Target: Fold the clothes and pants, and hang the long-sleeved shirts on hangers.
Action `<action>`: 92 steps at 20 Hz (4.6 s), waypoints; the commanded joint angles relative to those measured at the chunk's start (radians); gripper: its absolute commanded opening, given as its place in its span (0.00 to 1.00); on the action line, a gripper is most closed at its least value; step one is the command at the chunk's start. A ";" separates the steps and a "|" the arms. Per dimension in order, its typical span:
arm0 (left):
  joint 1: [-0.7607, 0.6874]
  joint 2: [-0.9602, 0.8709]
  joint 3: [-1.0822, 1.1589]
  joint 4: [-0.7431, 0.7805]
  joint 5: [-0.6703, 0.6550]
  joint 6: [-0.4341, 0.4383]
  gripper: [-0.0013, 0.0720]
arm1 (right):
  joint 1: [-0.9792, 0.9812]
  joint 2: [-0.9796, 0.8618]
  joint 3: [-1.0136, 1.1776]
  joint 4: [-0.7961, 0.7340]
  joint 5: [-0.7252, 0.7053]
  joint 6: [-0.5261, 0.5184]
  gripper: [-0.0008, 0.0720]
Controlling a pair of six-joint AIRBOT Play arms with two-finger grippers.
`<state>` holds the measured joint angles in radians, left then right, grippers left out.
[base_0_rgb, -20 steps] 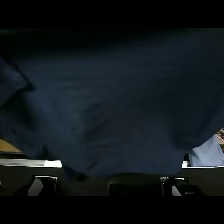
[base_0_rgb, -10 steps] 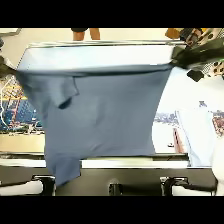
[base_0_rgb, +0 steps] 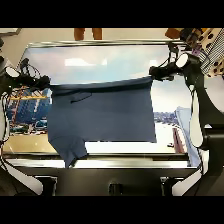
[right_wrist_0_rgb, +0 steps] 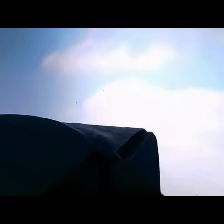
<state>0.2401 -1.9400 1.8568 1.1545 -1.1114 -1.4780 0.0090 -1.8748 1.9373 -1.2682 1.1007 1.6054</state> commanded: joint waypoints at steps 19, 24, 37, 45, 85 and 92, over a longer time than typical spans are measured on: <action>0.014 -0.013 0.003 0.036 -0.509 0.005 0.03 | 0.002 -0.096 -0.003 -0.109 0.412 0.059 0.05; 0.015 -0.013 0.003 0.070 -0.522 0.005 0.03 | 0.002 -0.113 -0.003 -0.109 0.420 0.059 0.05; -0.009 -0.057 -0.026 0.069 -0.496 0.005 0.30 | 0.002 -0.163 -0.003 -0.074 0.481 0.059 0.51; 0.144 0.101 -0.100 0.005 -0.531 -0.039 0.58 | -0.070 0.048 -0.020 0.003 0.471 -0.148 0.67; 0.180 0.954 -1.537 -0.235 -0.044 0.042 0.04 | -0.248 0.592 -0.796 0.306 0.346 -0.260 0.51; 0.180 0.954 -1.536 -0.234 -0.051 0.043 0.04 | -0.414 0.580 -0.971 0.309 0.319 -0.287 0.59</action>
<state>0.4213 -0.9867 0.3199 0.9226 -1.1572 -1.4357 -0.3744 -1.2903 1.0576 -0.9607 1.4380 1.3357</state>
